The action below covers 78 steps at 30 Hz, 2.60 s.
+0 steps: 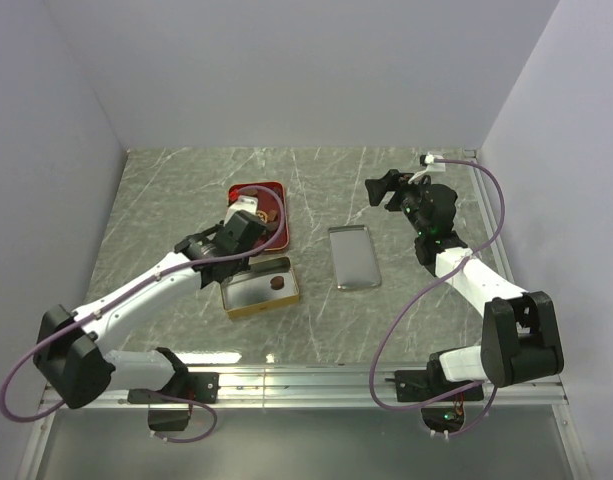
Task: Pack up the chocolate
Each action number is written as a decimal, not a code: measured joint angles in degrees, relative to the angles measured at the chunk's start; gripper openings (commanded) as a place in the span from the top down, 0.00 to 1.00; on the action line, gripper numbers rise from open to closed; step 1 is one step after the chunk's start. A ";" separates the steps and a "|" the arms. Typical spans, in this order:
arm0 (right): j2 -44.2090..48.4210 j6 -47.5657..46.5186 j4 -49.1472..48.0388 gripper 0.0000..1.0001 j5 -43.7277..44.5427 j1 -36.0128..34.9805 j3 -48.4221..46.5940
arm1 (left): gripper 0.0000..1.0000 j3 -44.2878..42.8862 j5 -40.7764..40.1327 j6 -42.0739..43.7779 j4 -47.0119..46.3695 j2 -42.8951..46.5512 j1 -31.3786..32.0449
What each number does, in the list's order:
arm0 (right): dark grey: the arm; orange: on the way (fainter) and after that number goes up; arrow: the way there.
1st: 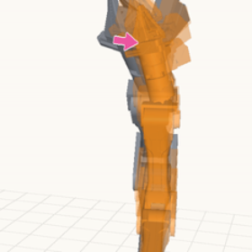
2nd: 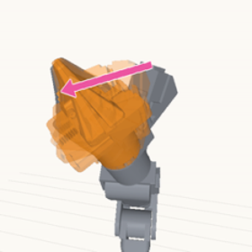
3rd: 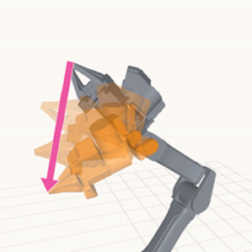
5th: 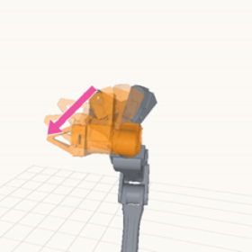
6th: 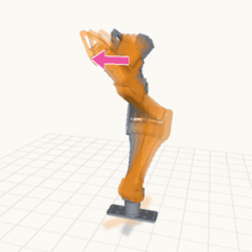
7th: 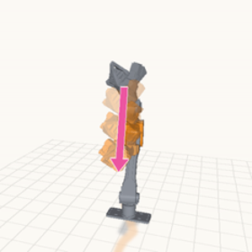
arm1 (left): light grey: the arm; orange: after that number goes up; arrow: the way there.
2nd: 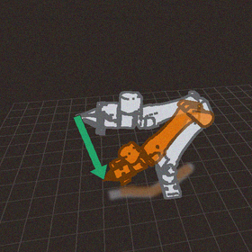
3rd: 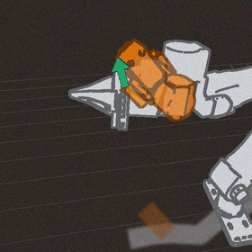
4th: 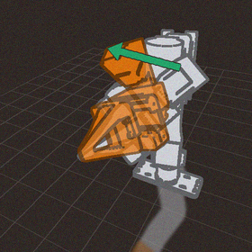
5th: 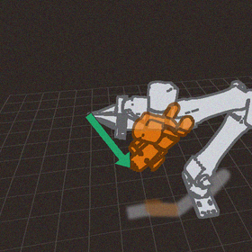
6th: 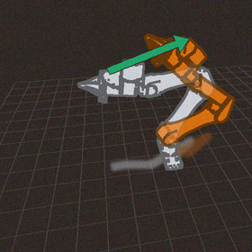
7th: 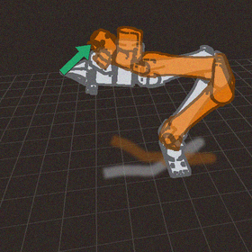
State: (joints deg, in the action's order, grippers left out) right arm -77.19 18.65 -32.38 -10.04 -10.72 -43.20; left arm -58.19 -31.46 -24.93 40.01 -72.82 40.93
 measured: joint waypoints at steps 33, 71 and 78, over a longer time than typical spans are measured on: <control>0.00 0.22 0.02 0.13 -0.15 0.02 0.00 | 0.71 0.85 21.79 -3.91 5.33 16.92 6.23; 0.00 0.63 0.00 0.13 -0.59 0.02 0.02 | 0.56 1.62 21.03 -9.73 14.47 18.05 7.06; 0.00 0.66 0.00 0.13 -0.61 0.02 0.02 | 0.60 1.62 20.15 -9.81 14.53 18.69 7.06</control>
State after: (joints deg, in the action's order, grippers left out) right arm -77.19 19.31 -32.38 -10.66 -10.70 -43.18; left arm -56.58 -11.31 -34.74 54.54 -54.13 47.99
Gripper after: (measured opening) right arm 0.864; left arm 0.411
